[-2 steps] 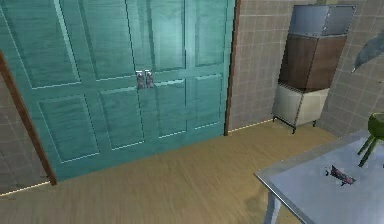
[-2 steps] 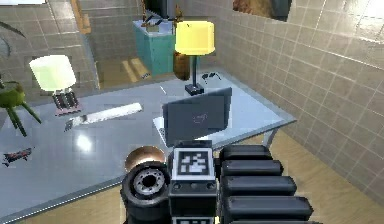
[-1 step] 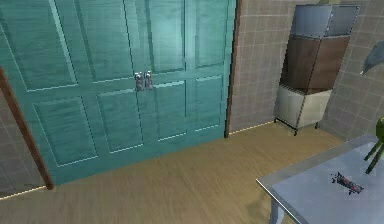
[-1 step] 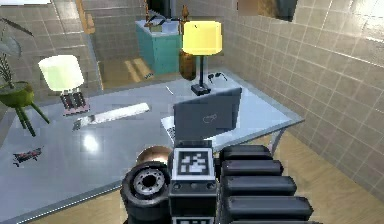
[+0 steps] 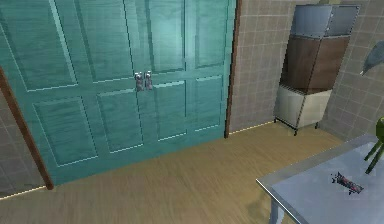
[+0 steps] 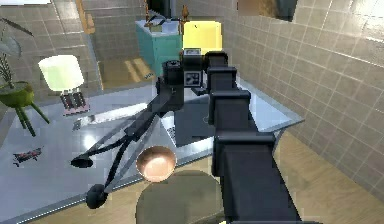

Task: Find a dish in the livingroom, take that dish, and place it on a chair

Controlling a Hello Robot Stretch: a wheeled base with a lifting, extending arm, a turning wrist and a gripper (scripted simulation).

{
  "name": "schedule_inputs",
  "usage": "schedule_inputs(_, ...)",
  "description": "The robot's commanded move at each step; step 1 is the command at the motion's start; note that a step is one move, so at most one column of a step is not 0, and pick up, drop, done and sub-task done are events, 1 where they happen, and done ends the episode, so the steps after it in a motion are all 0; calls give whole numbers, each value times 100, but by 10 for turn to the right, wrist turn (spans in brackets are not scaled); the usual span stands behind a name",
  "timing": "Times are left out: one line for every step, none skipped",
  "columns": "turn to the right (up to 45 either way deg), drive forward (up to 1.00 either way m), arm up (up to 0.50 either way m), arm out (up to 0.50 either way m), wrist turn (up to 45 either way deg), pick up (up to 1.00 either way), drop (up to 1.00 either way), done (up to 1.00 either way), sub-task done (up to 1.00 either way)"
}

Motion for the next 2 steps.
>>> schedule_inputs(0, 0, 0, 0, 450, 0, 0, 0, 0)
schedule_inputs(0, 0, 0, 0, 450, 0, 0, 0, 0)
